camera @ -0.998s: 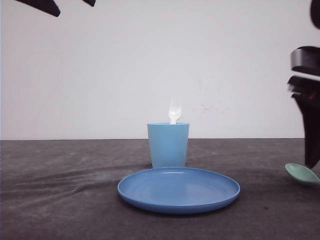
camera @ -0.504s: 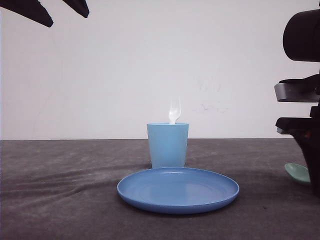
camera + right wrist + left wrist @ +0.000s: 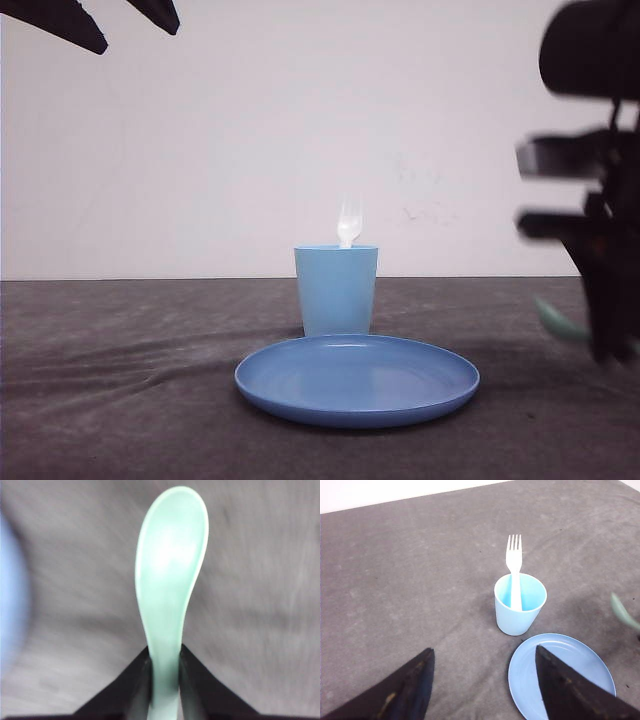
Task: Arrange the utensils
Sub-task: 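Lower the right gripper onto the mint-green spoon and grasp it, then carry the green spoon with the right gripper above the cup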
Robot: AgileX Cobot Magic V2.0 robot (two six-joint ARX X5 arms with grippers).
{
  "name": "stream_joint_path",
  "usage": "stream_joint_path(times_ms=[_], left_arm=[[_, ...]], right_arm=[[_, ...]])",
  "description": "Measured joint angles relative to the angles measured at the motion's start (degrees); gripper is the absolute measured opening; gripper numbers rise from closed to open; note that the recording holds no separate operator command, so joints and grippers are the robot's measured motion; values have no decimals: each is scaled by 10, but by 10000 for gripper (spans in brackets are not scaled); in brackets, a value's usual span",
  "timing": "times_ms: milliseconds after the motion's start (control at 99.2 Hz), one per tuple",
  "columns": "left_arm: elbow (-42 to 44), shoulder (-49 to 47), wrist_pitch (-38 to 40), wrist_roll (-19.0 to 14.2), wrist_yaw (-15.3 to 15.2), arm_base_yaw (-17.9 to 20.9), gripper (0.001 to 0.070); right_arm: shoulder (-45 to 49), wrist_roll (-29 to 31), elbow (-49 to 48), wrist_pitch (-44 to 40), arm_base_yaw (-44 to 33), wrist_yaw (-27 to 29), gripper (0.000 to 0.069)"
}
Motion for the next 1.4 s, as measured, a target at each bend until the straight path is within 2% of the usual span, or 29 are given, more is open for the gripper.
stream_joint_path(times_ms=[151,363,514,645,766,1169,1401], left_arm=[[0,0,0,-2,13,0,386],[0,0,0,-14,23,0,386],[0,0,0,-24,30,0,386],[0,0,0,-35,44,-1,386],[0,0,0,-41,45,0,386],[0,0,0,-54,58,0,386],[0,0,-6,-59,61,0,386]], right_arm=[[-39,-21,66,51,29,0,72],[-42,-54,108,191,69,-2,45],[-10,-77,108,298,83,-3,38],[24,-100,108,360,90,-2,38],[59,-128,108,413,93,-2,38],[158,-193,108,502,98,0,38],[190,-217,108,505,101,15,38]])
